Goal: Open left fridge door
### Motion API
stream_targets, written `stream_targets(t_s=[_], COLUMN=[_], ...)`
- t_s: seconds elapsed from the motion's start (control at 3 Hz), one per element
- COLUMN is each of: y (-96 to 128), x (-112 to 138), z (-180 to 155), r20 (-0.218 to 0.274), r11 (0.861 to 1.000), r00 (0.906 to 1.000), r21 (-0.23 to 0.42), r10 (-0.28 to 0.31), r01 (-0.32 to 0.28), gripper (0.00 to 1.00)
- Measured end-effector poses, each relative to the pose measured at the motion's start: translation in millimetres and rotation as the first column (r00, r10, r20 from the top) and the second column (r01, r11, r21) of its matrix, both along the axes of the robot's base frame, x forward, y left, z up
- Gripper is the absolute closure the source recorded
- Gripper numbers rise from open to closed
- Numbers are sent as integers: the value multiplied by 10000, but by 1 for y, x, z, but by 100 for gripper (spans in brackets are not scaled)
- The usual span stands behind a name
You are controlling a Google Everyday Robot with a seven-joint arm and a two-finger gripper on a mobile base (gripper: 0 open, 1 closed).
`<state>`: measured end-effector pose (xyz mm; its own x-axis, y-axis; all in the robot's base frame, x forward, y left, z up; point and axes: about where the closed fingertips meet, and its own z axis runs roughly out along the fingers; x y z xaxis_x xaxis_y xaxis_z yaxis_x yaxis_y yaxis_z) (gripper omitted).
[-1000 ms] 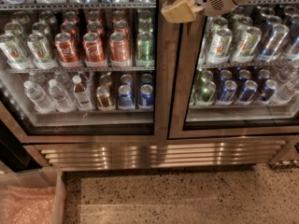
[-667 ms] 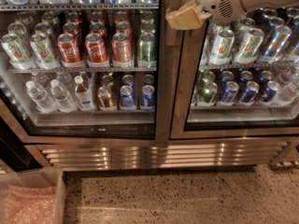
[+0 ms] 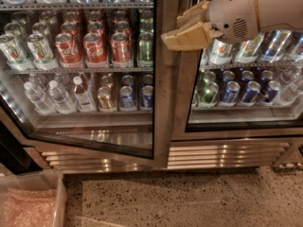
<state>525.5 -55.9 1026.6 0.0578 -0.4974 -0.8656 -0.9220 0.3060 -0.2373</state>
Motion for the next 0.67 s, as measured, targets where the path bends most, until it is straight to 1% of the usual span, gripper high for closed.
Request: stream_targets(t_s=[0.33,0.67], y=[1,3], x=[-5,-5], z=[2,3], r20=[0,3], r11=[10000,10000], r00=[10000,10000], r21=[1,13], r10=[0,37], r01=[0,-37], gripper=[59,36])
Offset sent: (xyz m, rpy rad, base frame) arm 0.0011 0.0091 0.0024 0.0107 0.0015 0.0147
